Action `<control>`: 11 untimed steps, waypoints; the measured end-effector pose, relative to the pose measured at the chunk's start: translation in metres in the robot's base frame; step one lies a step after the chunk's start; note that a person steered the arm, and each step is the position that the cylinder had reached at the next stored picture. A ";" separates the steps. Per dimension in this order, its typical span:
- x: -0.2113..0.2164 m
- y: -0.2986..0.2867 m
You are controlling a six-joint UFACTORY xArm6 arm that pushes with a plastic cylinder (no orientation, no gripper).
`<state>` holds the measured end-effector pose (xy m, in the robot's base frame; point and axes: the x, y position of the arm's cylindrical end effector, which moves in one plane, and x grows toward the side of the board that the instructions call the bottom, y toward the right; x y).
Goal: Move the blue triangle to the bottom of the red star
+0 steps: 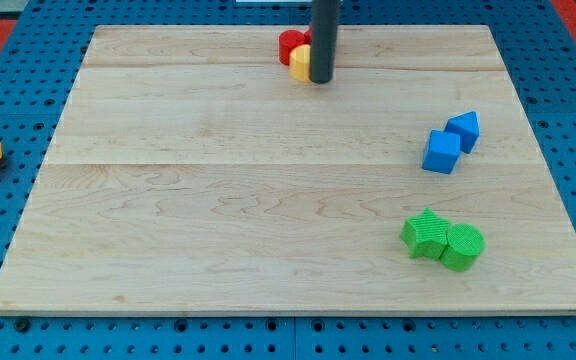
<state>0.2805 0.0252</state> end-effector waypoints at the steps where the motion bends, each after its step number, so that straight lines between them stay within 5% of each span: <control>1: 0.023 0.015; 3: 0.051 0.192; 4: 0.117 0.262; 5: 0.136 0.193; 8: 0.037 0.048; 10: 0.069 0.034; 11: 0.032 0.017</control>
